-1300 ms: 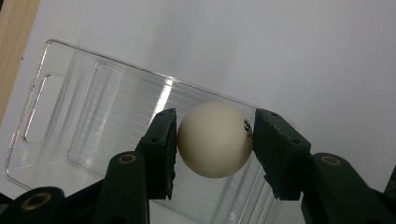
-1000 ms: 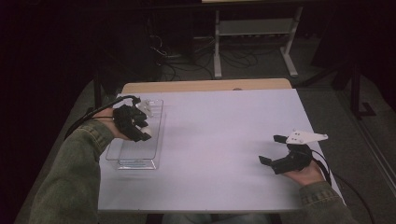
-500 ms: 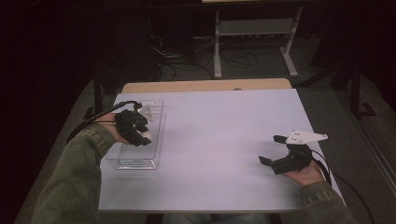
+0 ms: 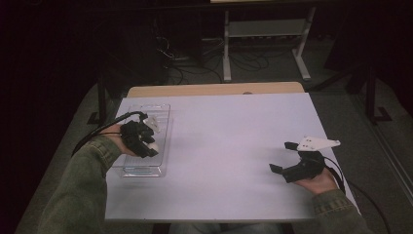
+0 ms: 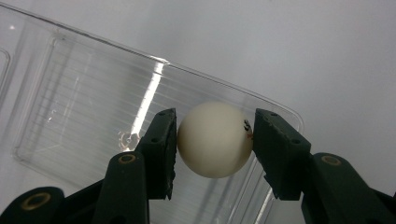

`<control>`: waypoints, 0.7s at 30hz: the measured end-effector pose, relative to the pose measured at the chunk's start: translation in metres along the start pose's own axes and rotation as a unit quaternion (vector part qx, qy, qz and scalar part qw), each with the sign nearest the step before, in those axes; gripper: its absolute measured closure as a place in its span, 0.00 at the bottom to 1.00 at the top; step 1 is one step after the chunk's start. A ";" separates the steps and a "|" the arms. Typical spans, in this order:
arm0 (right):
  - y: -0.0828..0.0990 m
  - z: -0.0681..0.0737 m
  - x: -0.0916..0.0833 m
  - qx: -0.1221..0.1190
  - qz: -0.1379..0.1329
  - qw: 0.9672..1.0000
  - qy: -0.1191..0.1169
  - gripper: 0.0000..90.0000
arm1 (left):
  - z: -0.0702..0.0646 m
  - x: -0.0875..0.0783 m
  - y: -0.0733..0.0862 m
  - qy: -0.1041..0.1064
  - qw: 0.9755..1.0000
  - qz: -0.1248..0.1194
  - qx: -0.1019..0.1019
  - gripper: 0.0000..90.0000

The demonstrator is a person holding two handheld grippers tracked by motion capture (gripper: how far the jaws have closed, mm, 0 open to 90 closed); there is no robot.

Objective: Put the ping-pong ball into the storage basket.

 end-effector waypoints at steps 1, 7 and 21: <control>0.000 0.000 0.000 0.000 0.000 1.000 0.000 0.00 | 0.000 0.001 0.001 0.001 1.000 0.002 0.001 0.56; 0.000 0.000 0.000 -0.001 0.002 1.000 0.001 0.00 | -0.001 0.007 0.003 0.006 1.000 0.002 0.000 0.56; 0.001 0.000 0.000 -0.003 0.004 1.000 0.000 0.00 | -0.001 0.022 0.009 0.016 1.000 0.004 -0.008 0.56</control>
Point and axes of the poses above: each handheld gripper's, and its own axes: x roughly forward along the jaws, y roughly out of its underside, z roughly to its left, the point moved 4 cm from there along x, roughly forward along the jaws, and after that the axes turned 10 degrees about -z, right-handed, at the moved point
